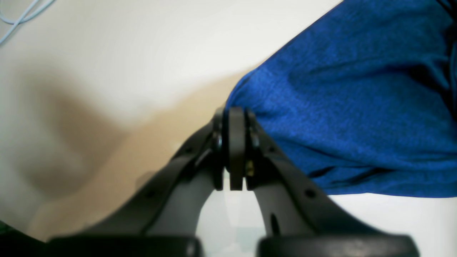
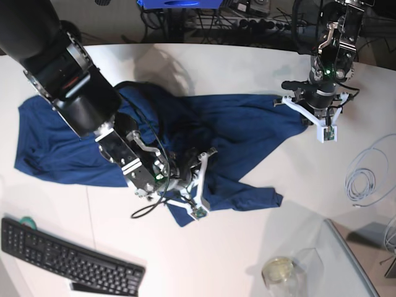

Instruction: Layout the t-shirt on the table in an organized manner, then fold the t-shirt properly

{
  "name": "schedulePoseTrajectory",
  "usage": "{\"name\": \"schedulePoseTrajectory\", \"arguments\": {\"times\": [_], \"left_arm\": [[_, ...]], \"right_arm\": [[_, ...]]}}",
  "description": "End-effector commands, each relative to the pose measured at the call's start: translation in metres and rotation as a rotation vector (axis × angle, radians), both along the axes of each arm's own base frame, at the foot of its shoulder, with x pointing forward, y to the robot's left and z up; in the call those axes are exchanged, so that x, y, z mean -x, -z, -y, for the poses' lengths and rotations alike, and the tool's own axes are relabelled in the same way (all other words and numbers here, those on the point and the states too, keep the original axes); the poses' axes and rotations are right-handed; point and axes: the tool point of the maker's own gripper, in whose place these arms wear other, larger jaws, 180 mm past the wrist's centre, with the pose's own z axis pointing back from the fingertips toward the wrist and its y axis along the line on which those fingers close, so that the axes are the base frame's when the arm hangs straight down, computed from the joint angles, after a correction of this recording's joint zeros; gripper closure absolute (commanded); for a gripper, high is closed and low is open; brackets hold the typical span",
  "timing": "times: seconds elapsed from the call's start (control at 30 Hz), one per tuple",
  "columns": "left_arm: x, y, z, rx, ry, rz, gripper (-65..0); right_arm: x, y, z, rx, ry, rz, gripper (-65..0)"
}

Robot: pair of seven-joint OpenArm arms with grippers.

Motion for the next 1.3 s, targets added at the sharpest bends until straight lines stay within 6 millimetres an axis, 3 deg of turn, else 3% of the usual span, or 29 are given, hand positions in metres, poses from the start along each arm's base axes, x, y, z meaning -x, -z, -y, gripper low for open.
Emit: {"name": "schedulePoseTrajectory", "arguments": {"times": [0.0,0.13,0.2,0.37,0.53,0.63,0.73,0.87,0.97,1.07,1.17,1.27], "left_arm": [[-0.009,-0.012,-0.003,-0.018,0.008,0.049,0.0],[-0.011,-0.013,-0.004,-0.019,0.007,0.052,0.0],[-0.013,-0.015,-0.004,-0.019,0.006,0.058,0.0],[-0.037,-0.03,-0.001,-0.017,0.013,0.115,0.0],[-0.085,-0.067,0.007,0.005,0.018,0.242,0.0],[-0.116,-0.091,0.035,0.032,0.077,0.316,0.0],[-0.137,-0.116,0.079,0.108,0.13,0.394,0.0],[-0.15,-0.145,0.129,0.228,0.158,0.477,0.0],[-0.154,-0.158,0.157,0.317,0.151,0.509,0.0],[-0.156,-0.168,0.171,0.364,0.149,0.533,0.0],[-0.154,-0.185,0.175,0.378,0.149,0.578,0.0],[-0.158,-0.192,0.154,0.349,0.11,0.607,0.0]], "right_arm": [[-0.02,-0.039,-0.008,-0.072,0.003,0.082,0.0],[-0.008,-0.087,0.002,-0.148,0.035,0.108,0.0],[0.005,-0.097,0.014,-0.148,0.052,0.091,0.0],[0.073,-0.062,0.033,-0.119,-0.058,0.026,0.0],[0.149,-0.043,0.045,-0.143,-0.179,-0.025,0.0],[0.19,-0.034,0.041,-0.154,-0.283,-0.072,0.0],[0.208,-0.022,0.029,-0.174,-0.307,-0.128,0.0],[0.211,-0.009,0.006,-0.185,-0.35,-0.176,0.0],[0.198,-0.003,-0.016,-0.19,-0.38,-0.193,0.0],[0.176,-0.011,-0.045,-0.229,-0.4,-0.165,0.0],[0.156,-0.016,-0.068,-0.263,-0.41,-0.142,0.0],[0.153,-0.019,-0.088,-0.335,-0.41,-0.12,-0.2]]}}
